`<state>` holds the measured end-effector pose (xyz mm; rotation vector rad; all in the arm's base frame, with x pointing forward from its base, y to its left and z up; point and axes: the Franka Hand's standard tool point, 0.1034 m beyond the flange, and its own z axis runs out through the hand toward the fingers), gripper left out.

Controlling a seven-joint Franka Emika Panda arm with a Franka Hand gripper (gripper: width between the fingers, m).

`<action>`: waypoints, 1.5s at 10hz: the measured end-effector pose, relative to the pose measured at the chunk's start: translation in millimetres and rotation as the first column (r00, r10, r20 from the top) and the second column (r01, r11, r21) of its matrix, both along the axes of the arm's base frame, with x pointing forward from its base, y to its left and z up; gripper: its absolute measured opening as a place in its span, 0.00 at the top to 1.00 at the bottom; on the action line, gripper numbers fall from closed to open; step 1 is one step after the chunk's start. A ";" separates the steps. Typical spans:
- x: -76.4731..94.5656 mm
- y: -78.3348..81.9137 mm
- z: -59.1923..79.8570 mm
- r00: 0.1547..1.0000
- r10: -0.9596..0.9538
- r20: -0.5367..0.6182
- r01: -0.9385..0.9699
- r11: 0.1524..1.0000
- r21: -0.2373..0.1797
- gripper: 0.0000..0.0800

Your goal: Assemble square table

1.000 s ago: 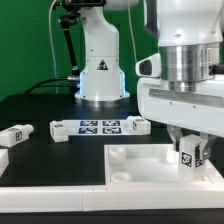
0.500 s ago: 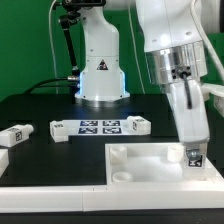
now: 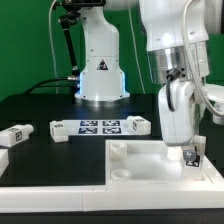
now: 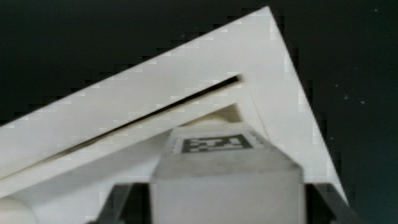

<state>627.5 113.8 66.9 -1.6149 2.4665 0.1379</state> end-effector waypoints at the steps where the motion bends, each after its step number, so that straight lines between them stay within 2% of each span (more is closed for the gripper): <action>1: 0.0 0.0 -0.1 1.000 0.004 0.001 -0.004 1.000 0.000 0.37; 2: 0.0 0.1 -0.1 1.000 0.004 0.001 -0.004 1.000 0.000 0.37; 3: 0.7 0.5 2.2 1.000 0.008 0.004 -0.008 1.000 0.001 0.22; 4: 1.9 2.4 16.6 0.999 0.031 0.018 -0.031 0.999 0.009 0.22; 5: 1.0 2.1 36.8 0.998 0.055 0.035 -0.056 0.998 0.020 0.19; 6: 0.8 1.8 49.0 0.998 0.058 0.039 -0.059 0.998 0.030 0.19; 8: 0.0 1.6 43.9 0.998 0.058 0.036 -0.059 0.998 0.026 0.19; 13: -0.9 1.6 43.1 0.997 0.064 0.035 -0.065 0.998 0.025 0.19; 14: -7.5 2.1 46.5 0.993 0.113 0.042 -0.114 0.993 0.025 0.19; 15: -21.8 6.1 55.4 0.983 0.181 0.038 -0.182 0.983 0.033 0.19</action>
Offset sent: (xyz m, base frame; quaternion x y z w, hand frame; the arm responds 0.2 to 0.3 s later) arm -0.0193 -0.0007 0.0457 -0.0142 -0.0054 -0.0452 0.9989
